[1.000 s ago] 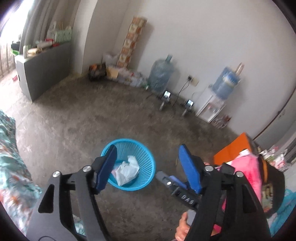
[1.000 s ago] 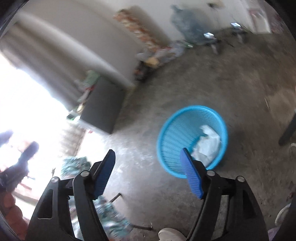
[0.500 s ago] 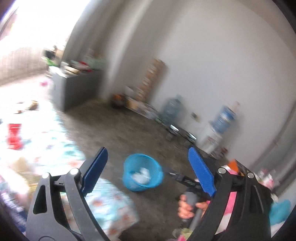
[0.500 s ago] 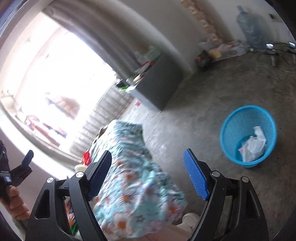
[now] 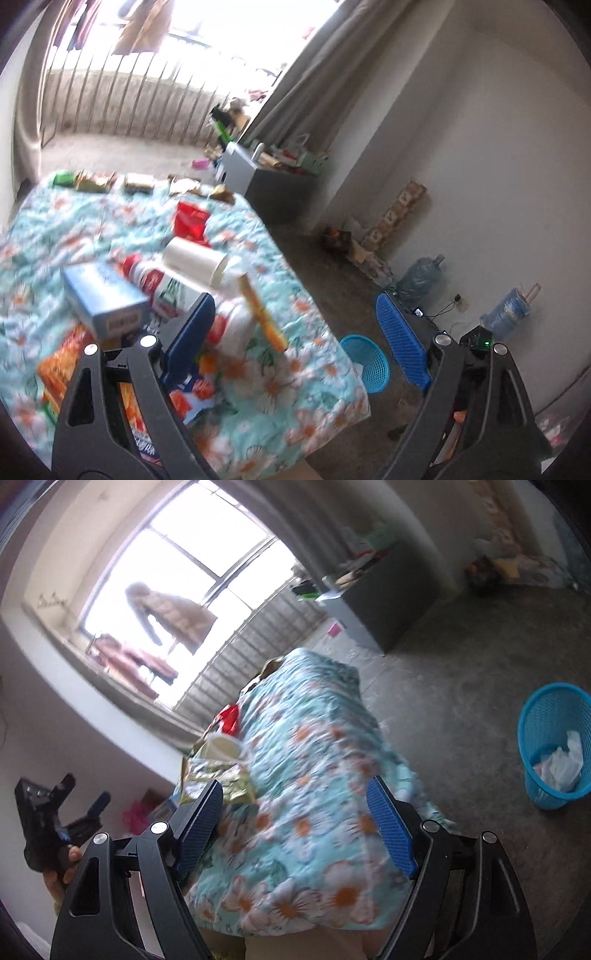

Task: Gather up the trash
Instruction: 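Move both tools back over the bed toward the red bag and snack packet, then grasp the red plastic bag with the left tool while the right tool grasps the yellow snack packet, then carry the red bag and snack packet to the wastebasket and open both tools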

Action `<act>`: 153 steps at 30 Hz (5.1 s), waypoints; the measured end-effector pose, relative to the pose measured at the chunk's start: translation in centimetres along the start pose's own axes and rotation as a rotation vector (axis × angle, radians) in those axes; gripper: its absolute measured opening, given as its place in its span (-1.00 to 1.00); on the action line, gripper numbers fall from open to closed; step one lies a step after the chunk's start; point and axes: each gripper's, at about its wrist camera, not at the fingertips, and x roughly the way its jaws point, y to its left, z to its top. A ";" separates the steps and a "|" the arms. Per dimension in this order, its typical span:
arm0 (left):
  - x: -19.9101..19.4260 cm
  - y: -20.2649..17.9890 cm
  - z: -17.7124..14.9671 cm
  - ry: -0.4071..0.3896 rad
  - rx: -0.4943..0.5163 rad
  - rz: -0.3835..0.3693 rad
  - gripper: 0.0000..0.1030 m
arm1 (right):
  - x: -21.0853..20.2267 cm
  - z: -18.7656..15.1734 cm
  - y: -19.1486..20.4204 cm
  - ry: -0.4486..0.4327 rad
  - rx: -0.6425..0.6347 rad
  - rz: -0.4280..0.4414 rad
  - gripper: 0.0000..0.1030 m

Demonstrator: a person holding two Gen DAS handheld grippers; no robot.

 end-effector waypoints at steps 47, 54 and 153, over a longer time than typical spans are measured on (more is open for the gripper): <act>30.2 20.1 12.2 0.543 -0.183 0.206 -0.28 | 13.4 -1.9 17.3 0.106 -0.562 -0.024 0.41; 30.1 19.2 11.7 0.537 -0.121 0.207 -0.72 | 14.1 -2.2 17.3 0.138 -0.567 -0.042 0.21; 50.9 -28.9 -18.4 0.798 0.519 -0.070 -0.99 | -7.9 3.8 -27.6 -0.362 0.514 -0.540 -0.78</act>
